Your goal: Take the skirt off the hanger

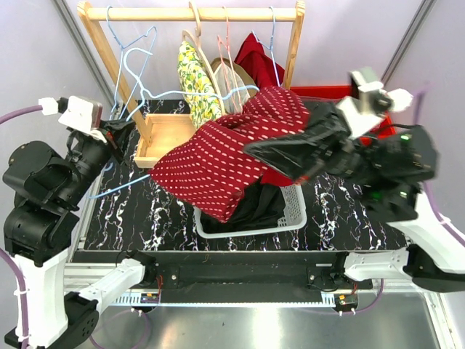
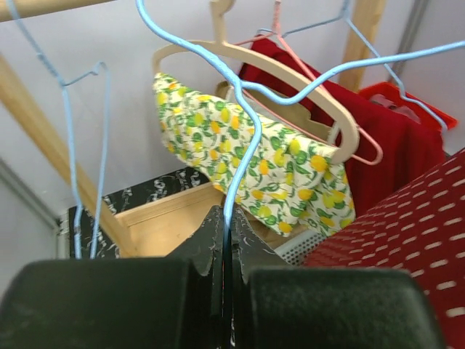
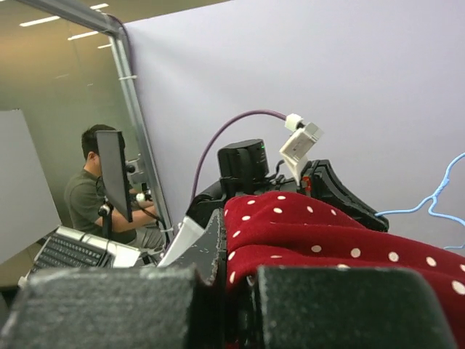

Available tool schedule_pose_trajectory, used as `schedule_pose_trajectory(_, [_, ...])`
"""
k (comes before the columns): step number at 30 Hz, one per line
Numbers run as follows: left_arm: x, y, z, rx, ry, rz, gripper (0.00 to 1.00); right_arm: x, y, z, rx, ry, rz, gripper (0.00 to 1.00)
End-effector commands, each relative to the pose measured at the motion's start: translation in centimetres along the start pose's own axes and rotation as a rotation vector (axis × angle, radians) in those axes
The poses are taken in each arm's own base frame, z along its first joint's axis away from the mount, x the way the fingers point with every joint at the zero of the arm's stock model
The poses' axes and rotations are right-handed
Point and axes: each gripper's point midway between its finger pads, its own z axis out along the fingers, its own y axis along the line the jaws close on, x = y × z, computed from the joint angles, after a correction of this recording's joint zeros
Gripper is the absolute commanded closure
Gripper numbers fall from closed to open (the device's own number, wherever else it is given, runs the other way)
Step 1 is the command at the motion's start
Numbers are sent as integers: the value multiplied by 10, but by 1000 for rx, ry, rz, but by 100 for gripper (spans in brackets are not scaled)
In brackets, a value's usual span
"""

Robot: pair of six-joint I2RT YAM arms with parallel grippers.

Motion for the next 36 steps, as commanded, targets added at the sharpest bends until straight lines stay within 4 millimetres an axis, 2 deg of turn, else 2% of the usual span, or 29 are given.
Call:
schedule_pose_trajectory(1, [-20, 32, -10, -178, -83, 16, 100, -47, 47, -37, -96, -43, -88, 100])
schedule_pose_trajectory(3, [-18, 35, -15, -197, -81, 26, 100, -43, 43, -51, -47, -15, -101, 100])
schedule_pose_trajectory(4, [-18, 36, -18, -205, -83, 30, 100, -55, 51, -64, -47, -39, -115, 100])
schedule_pose_trajectory(6, [-15, 38, -21, -213, -74, 53, 100, -54, 52, -76, -26, -24, -121, 100])
schedule_pose_trajectory(9, [-13, 39, -27, -216, -73, 86, 100, -69, 67, -102, -24, -32, -147, 100])
schedule_pose_trajectory(10, [-14, 39, -32, -217, -83, 91, 100, -81, 74, -115, -23, -60, -160, 100])
schedule_pose_trajectory(13, [-12, 40, -37, -226, -84, 104, 100, -95, 74, -136, 38, -103, -192, 100])
schedule_pose_trajectory(16, [-8, 45, -37, -253, -70, 113, 100, -99, 68, -143, 87, -109, -223, 100])
schedule_pose_trajectory(24, [-18, 59, -26, -317, -69, 150, 100, -86, 55, -127, 104, -63, -219, 100])
schedule_pose_trajectory(28, [-19, 84, -12, -443, -15, 221, 100, -73, 46, -119, 116, -28, -206, 100])
schedule_pose_trajectory(32, [-13, 113, 1, -596, 28, 336, 100, -71, 42, -119, 135, -27, -204, 100])
schedule_pose_trajectory(36, [-8, 127, 12, -668, 43, 420, 100, -69, 38, -120, 154, -25, -207, 100])
